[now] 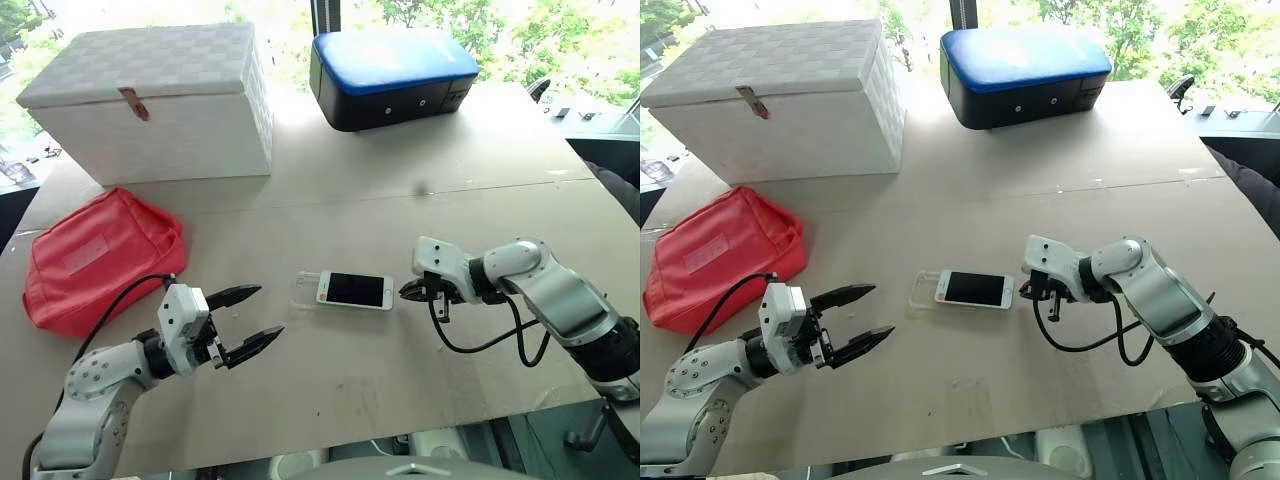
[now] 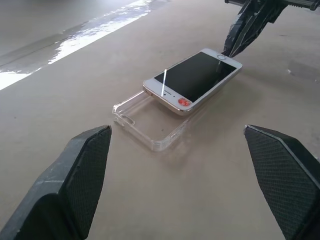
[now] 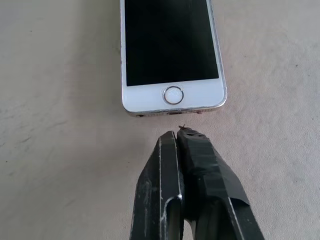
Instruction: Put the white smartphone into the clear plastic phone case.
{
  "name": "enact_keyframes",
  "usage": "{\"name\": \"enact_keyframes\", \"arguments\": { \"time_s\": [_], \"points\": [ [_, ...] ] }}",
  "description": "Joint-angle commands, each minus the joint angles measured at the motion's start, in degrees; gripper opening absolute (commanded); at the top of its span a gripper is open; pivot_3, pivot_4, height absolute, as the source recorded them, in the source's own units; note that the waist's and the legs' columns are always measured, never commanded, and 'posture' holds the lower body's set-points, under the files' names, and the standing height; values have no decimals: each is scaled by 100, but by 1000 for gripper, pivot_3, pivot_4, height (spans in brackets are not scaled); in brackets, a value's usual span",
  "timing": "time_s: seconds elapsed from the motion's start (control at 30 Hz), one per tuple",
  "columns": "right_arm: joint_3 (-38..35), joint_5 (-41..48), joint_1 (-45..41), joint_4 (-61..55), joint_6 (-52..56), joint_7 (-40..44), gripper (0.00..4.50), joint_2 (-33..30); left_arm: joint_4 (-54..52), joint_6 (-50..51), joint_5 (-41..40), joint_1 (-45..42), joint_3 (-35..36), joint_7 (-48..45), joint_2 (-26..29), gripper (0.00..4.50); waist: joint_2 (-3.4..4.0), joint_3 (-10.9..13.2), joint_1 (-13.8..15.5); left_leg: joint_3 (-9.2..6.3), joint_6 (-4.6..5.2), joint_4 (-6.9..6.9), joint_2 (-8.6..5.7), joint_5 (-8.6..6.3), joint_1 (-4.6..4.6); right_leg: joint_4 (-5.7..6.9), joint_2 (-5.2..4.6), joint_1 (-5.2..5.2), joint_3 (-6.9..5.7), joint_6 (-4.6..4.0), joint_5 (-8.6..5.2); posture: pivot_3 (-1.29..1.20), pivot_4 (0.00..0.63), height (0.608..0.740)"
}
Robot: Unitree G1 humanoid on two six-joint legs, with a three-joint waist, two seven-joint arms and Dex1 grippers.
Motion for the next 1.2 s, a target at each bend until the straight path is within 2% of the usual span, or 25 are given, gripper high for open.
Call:
{"name": "enact_keyframes", "arguments": {
  "time_s": [0.03,0.3,0.87,1.07,1.2],
  "points": [
    [56,15,-221,-50,-89,7,46,110,-177,-50,-86,44,181,23,48,4351,0,0,-2,0,0,0,0,0,0,0,0,0,0,0,0,0,150,740],
    [260,36,-425,-36,-85,1,46,420,-253,-61,-94,129,209,96,19,4351,-1,0,0,-1,0,0,0,0,0,1,1,0,-1,-4,2,0,150,740],
    [408,-41,-621,125,-300,-30,46,672,-327,-67,-106,187,188,177,-3,4351,-1,-1,-3,-1,0,0,0,0,0,2,1,0,-1,-4,3,0,150,740],
    [-2,297,-836,211,-230,221,46,540,-334,-72,-96,218,187,195,-19,4351,-1,0,-3,-1,0,1,0,0,1,3,1,0,-1,-4,3,0,150,740],
    [-182,560,-1101,342,-227,94,46,980,-315,-76,-98,225,182,185,-20,4351,-2,-1,-22,-1,0,2,0,0,1,4,3,1,0,-4,3,0,150,740]
  ]
}}
